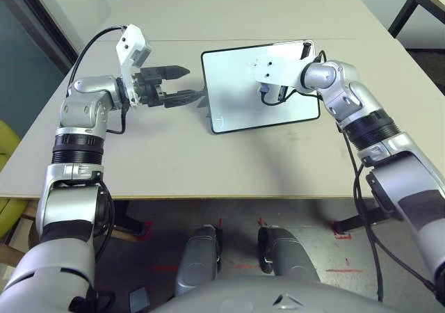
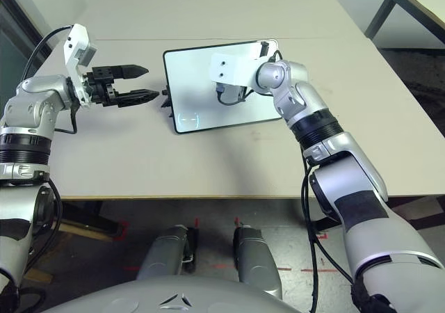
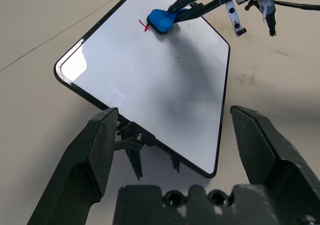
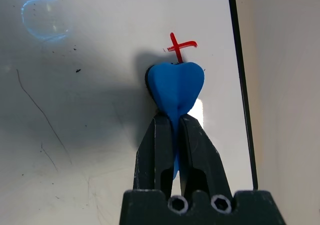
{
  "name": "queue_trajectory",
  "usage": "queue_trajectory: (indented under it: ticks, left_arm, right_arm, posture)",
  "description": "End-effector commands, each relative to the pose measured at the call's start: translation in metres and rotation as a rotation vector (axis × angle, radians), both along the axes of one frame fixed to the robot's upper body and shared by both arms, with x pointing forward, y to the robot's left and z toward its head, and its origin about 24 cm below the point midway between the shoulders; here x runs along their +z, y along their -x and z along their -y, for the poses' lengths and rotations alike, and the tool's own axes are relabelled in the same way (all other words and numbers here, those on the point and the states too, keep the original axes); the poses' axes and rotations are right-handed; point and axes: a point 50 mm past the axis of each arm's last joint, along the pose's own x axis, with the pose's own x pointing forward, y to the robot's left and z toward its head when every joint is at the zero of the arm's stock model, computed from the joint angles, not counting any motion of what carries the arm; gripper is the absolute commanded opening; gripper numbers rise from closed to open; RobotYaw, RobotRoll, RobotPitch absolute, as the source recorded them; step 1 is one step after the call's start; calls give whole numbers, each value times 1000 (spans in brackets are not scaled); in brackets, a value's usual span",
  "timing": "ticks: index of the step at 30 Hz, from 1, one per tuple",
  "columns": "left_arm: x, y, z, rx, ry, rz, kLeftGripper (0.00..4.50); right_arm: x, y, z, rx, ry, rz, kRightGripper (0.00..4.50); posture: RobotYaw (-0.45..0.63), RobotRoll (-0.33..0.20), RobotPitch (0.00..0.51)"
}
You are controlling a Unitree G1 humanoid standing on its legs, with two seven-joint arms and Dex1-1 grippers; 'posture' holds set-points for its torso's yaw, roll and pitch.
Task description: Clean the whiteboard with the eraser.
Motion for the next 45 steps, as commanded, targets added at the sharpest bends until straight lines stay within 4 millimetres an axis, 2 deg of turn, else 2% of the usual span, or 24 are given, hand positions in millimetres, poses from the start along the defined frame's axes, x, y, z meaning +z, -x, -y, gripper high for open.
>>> queue_trajectory:
  ticks: [1, 8, 21, 30, 36, 45]
  left_arm:
    - [3, -1, 1, -4, 5, 12, 4500]
    - [4, -1, 0, 0, 5, 13, 4500]
    - [5, 1, -1, 4, 6, 15, 4500]
    - [6, 1, -2, 9, 5, 14, 4500]
    - [5, 2, 0, 6, 8, 12, 4500]
    - [4, 1, 0, 5, 9, 11, 4500]
  right_arm:
    - [-2, -4, 16, -66, -7, -16, 1]
    - [3, -5, 13, -69, -18, -1, 1]
    - [2, 2, -37, 64, -65, -10, 1]
    - [10, 2, -50, 93, -71, 9, 1]
    - [9, 0, -41, 79, -46, 7, 1]
    - [0, -1, -6, 10, 1, -21, 1]
  posture:
    - [162, 0, 89]
    - [167, 0, 92]
    - [177, 0, 93]
    - [183, 0, 96]
    - [180, 0, 99]
    - [170, 0, 101]
